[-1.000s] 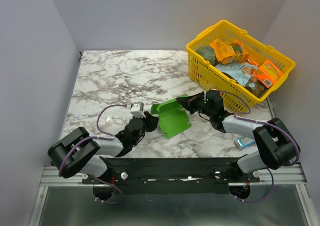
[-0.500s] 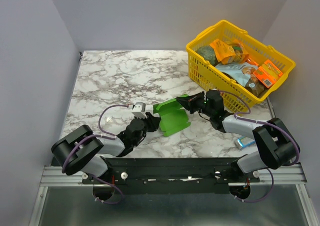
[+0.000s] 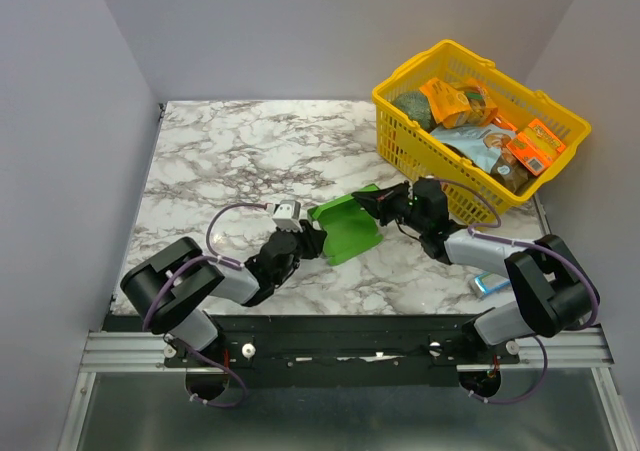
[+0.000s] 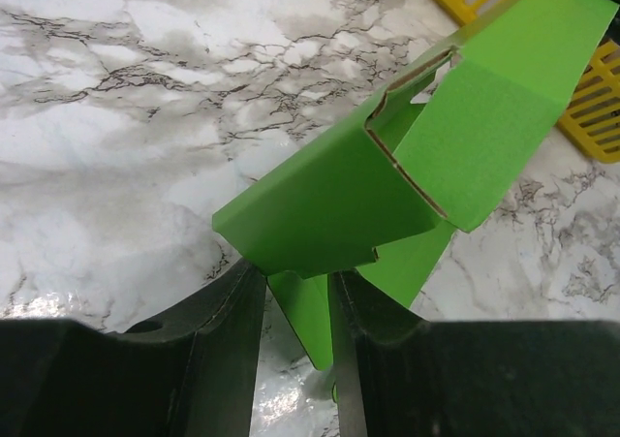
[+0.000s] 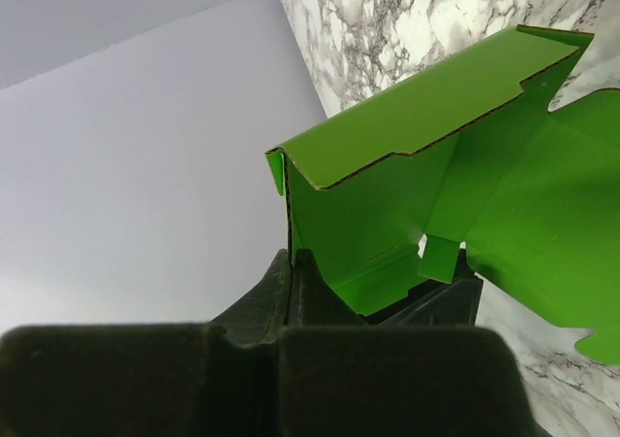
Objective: Fold the paper box
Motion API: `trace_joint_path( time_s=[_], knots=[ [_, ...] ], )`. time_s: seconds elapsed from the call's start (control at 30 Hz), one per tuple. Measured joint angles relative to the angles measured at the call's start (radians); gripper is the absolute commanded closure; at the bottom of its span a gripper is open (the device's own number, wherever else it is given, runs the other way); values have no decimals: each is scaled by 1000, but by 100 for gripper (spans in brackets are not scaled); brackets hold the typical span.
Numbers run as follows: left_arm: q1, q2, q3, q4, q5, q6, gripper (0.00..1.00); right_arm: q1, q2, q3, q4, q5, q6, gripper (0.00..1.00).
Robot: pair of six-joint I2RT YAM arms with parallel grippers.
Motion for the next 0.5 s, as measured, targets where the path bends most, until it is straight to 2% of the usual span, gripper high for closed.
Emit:
trace_joint_path(
  time_s=[0.07,0.2,0.37,0.5],
  knots=[
    [3,2,-1,7,7,2,57,-2,3,0,5,0,0,100],
    [40,-53,-52,37,44,-3,46,-2,6,0,6,-5,3,100],
    [106,-269,-134,-19,140,29,36,-2,12,0,4,-14,3,99],
    [123,-504,-164,-183,202,88,35,-2,15,0,4,-18,3,100]
  ],
)
